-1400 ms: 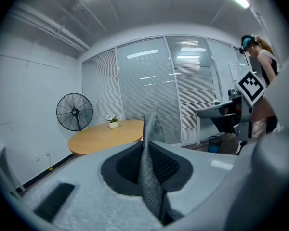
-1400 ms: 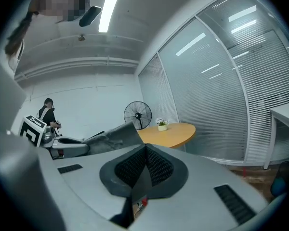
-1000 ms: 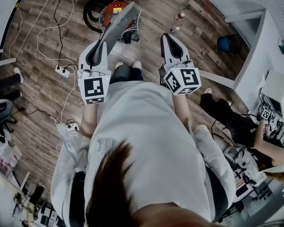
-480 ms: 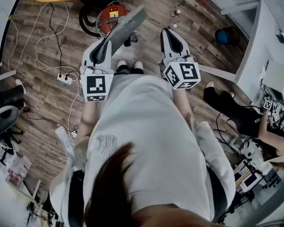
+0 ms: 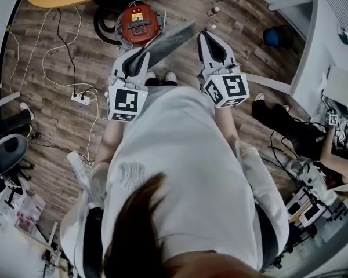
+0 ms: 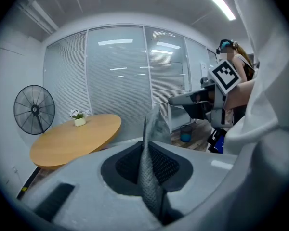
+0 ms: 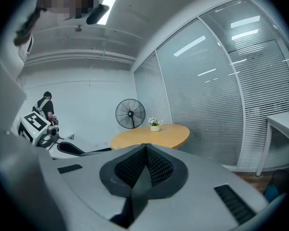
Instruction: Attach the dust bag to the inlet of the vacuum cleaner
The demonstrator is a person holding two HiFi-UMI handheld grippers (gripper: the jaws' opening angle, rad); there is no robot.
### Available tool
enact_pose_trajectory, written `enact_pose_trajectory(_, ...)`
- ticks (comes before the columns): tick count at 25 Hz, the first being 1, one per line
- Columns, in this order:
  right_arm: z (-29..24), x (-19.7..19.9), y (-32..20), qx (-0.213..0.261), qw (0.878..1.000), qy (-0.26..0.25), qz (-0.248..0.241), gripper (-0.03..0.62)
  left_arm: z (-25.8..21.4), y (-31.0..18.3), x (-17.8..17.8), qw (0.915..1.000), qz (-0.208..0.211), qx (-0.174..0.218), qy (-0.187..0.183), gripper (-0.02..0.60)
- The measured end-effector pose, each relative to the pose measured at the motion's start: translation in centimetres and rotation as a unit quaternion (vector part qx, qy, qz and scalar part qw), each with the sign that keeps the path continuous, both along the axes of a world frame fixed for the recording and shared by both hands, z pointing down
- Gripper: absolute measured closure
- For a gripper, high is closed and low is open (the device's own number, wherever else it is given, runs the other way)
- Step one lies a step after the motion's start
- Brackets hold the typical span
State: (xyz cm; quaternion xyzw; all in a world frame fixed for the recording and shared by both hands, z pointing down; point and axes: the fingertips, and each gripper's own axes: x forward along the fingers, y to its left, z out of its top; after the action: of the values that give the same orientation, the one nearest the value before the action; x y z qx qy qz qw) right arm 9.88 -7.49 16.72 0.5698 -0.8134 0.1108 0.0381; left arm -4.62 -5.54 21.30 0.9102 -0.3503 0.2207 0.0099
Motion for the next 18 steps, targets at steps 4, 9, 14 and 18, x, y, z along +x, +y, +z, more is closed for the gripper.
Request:
enact_pose_trajectory(4, 0.2, -1.5, 0.3, 0.005, 0.999, 0.021, -0.045, 0.591, 2.1, 1.2, 0.5, 0.999, 0.034, -0.022, -0.02, 0.54)
enact_pose_trajectory(9, 2.2, -3.0, 0.7, -0.016, 0.995, 0.051, -0.086, 0.59, 4.7, 2.6, 0.8, 0.9954, 0.073, -0.045, -0.044, 0.54)
enact_pose_trajectory(14, 5.3, -3.8, 1.4, -0.05, 0.991, 0.053, -0.108, 0.566, 7.9, 4.0, 0.8, 0.9912, 0.104, -0.062, -0.052, 0.54)
enact_pose_trajectory(18, 7.9, -4.5, 2.0, -0.072, 0.988, 0.057, -0.124, 0.547, 10.8, 5.2, 1.1, 0.9876, 0.126, -0.073, -0.059, 0.54)
